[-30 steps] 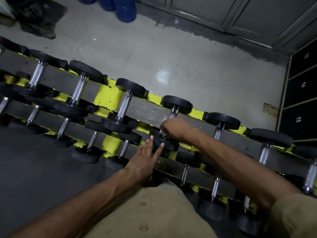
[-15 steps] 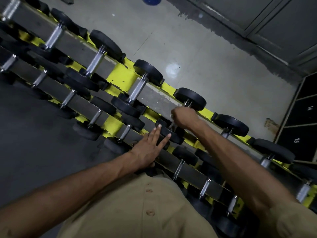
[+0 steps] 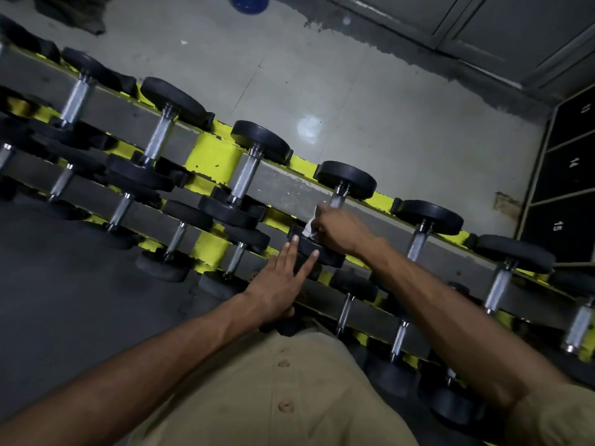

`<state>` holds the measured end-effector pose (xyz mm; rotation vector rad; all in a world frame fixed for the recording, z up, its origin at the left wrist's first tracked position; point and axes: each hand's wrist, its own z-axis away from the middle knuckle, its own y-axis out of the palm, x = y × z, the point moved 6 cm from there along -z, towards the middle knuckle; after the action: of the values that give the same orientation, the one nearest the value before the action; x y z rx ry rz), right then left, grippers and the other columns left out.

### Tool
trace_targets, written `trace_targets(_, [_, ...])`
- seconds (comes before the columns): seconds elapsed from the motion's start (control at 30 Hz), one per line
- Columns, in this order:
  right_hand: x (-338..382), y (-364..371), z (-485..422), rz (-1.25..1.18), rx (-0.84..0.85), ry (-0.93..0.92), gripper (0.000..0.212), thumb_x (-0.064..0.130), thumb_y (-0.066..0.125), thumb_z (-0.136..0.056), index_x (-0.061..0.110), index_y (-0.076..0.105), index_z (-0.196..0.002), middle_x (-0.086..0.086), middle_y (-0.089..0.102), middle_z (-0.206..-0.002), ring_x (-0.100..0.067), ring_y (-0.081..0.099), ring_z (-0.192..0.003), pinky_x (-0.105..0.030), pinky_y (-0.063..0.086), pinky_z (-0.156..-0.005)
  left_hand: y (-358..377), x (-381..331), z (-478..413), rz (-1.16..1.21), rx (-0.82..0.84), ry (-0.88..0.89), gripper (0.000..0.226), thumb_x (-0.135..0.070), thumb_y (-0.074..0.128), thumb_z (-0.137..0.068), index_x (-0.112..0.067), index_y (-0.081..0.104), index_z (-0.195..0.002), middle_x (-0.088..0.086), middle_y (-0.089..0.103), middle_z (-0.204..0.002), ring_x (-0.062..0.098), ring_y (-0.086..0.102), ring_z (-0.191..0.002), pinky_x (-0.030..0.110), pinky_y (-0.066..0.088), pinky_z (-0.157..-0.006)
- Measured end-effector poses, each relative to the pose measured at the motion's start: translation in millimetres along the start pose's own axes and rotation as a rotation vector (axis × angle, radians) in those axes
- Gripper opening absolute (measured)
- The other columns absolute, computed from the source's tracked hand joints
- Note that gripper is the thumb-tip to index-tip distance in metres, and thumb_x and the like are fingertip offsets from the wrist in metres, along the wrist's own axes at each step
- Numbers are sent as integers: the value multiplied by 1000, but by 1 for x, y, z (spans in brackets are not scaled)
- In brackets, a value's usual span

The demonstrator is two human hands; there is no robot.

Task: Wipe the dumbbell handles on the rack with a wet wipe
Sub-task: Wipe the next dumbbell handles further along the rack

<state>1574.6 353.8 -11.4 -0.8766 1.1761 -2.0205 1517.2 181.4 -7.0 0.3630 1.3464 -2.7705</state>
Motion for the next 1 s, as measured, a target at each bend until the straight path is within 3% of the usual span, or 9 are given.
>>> trace_targets(0.17, [-26,28,42,-445,-255,342,17,26,67,-85,24,53,-93,1,62,-92,-23,60,-81,-39,51,-68,-2,1,1,-23,4,5,133,-43,74,-92,-13,-40,-153,41,-39,-153,53,-11,-156,58,16,-128])
trace_targets(0.3, [-31,65,52,-865,-202,627,10,11,59,-95,18,59,-89,1,62,-85,-19,56,-79,-33,42,-70,-6,0,3,-37,42,6,133,-40,76,-91,-13,-37,-156,41,-37,-155,53,-12,-156,57,15,-128])
trace_targets(0.43, [-43,62,29,-1188,-255,781,36,-6,52,-86,16,59,-59,7,57,-55,-8,50,-51,-24,36,-54,-11,-1,5,-46,78,4,133,-38,76,-91,-12,-38,-155,40,-40,-153,52,-15,-156,57,13,-129])
trace_targets(0.5, [-49,63,19,-1380,-355,875,30,-9,48,-85,9,64,-65,2,56,-54,-8,46,-44,-22,35,-50,-13,-1,7,-55,83,13,129,-37,73,-93,-12,-38,-155,40,-40,-154,52,-14,-156,57,13,-129])
trace_targets(0.6, [-45,74,17,-1664,-369,881,29,1,44,-92,-8,71,-98,-13,64,-70,-13,48,-48,-27,39,-55,-15,1,8,-48,92,19,126,-33,72,-94,-13,-36,-156,40,-40,-153,52,-14,-156,57,13,-129])
trace_targets(0.67, [-44,76,10,-1913,-280,840,34,8,38,-98,-2,70,-108,-18,72,-89,-20,67,-67,-34,53,-69,-15,1,7,-59,91,24,126,-30,71,-94,-12,-37,-156,41,-41,-152,53,-13,-156,57,13,-129])
trace_targets(0.73, [-53,66,-8,-2210,-314,782,36,9,30,-103,0,63,-114,-21,71,-99,-30,70,-88,-42,58,-81,-15,0,7,-62,97,30,125,-30,70,-94,-12,-37,-155,41,-42,-151,54,-13,-155,57,14,-129])
trace_targets(0.87, [-61,52,-31,-2449,-479,815,41,22,32,-105,1,66,-100,-19,71,-94,-31,68,-83,-38,58,-69,-17,1,7,-60,101,36,121,-29,68,-96,-12,-36,-157,41,-40,-152,52,-12,-156,56,12,-129])
trace_targets(1.0, [-52,49,-26,-2375,-567,862,37,15,30,-104,5,64,-93,-16,70,-81,-26,70,-69,-37,55,-69,-18,2,7,-54,114,49,120,-31,67,-97,-12,-35,-157,41,-41,-153,52,-15,-156,56,10,-129])
